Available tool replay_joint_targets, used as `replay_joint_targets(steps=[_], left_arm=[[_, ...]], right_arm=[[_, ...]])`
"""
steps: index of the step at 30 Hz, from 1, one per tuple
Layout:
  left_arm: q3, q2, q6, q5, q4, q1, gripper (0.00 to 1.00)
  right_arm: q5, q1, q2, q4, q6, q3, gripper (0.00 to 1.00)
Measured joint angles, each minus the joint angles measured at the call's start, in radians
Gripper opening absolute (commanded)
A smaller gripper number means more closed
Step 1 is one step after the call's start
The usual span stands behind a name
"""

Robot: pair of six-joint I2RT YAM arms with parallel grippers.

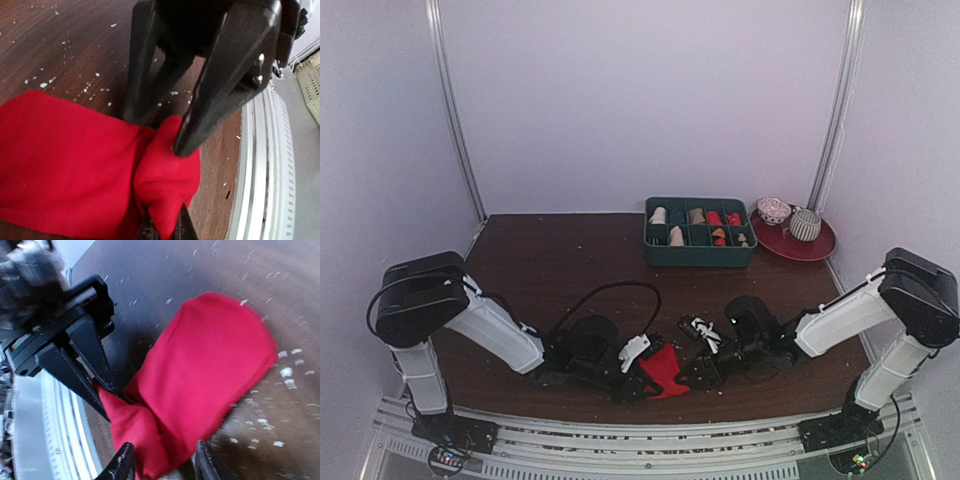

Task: Roll the socks
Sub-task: Roll a pair of socks at the center of the board.

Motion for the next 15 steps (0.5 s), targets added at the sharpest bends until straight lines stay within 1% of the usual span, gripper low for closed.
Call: replay_joint_targets(steps=[2,5,7,11,15], left_arm=[[-0.008,0.010,-0.024,0.043,0.016,0.020,0.00],[-0.010,0.025,-0.043,0.090,0.037,0.037,0.00],[-0.009,0.032,-0.044,0.109,0.045,0.043,0.00],[-0.006,0.041,-0.047,0.134,0.053,0.051,0.00],[-0.006,0.045,-0.047,0.147,0.058,0.056,0.00]], right_arm=[[0.060,-0.001,-0.072,-0.011,-0.058,-0.034,0.48],[0.132,0.004,-0.211,0.013,-0.194,-0.116,0.51],[0.159,0.019,-0.248,0.026,-0.280,-0.133,0.52],[0.219,0.090,-0.250,0.018,-0.458,-0.118,0.54],[0.263,0.166,-0.211,0.007,-0.588,-0.080,0.54]])
